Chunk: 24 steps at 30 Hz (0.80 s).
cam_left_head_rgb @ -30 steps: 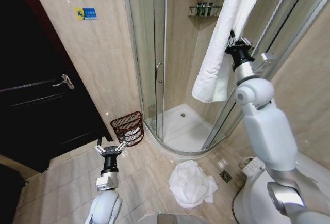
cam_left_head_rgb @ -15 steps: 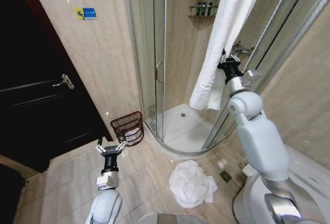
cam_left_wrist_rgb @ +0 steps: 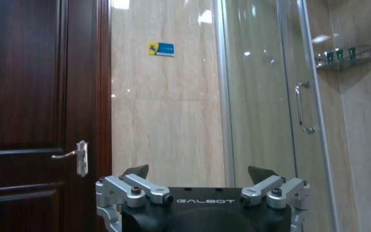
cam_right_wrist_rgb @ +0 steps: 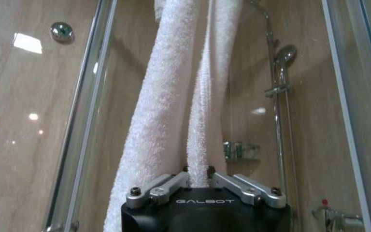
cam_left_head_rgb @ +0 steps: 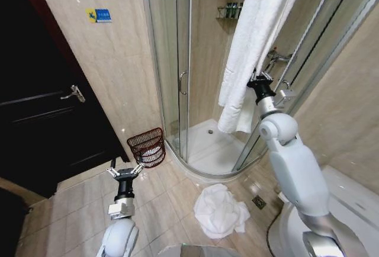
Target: Discard the used towel into the hamper.
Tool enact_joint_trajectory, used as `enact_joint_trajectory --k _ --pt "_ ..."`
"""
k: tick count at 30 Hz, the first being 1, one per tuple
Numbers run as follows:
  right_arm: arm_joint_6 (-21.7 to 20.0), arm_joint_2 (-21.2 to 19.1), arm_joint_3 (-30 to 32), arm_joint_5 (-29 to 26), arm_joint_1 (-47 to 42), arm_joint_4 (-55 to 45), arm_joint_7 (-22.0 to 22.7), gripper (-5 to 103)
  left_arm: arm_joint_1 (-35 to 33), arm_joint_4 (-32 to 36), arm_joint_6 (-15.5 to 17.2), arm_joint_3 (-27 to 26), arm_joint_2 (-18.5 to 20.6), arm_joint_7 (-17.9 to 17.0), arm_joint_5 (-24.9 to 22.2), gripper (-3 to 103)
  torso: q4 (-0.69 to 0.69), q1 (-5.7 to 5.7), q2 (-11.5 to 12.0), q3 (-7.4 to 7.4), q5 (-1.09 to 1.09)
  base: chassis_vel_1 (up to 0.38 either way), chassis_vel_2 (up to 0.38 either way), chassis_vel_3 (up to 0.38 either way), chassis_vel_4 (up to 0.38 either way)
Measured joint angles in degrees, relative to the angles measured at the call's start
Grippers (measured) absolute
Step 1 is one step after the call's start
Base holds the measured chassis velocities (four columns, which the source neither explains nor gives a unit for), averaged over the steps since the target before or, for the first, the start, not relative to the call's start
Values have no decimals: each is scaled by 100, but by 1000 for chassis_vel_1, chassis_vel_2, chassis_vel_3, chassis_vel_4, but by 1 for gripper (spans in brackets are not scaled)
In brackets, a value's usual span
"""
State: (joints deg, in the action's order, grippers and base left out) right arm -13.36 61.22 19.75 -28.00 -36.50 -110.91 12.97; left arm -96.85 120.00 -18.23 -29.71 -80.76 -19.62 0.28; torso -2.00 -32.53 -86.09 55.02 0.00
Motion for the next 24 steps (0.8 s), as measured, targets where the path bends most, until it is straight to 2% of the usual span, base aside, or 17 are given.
enact_joint_trajectory --k 7,11,24 --pt "-11 -146 69 -180 -393 -195 62 1 -89 46 118 42 -14 -19 -10 100 0 0 0 0 -1 0 0 0 0" --pt "34 -223 200 -252 -731 -169 27 1 -160 46 139 58 36 -49 155 100 0 1 0 0 0 0 0 0 0" --pt "179 -145 444 -178 -1514 -249 -52 1 -130 7 186 248 -106 -146 355 100 0 1 0 -1 -2 0 0 0 0"
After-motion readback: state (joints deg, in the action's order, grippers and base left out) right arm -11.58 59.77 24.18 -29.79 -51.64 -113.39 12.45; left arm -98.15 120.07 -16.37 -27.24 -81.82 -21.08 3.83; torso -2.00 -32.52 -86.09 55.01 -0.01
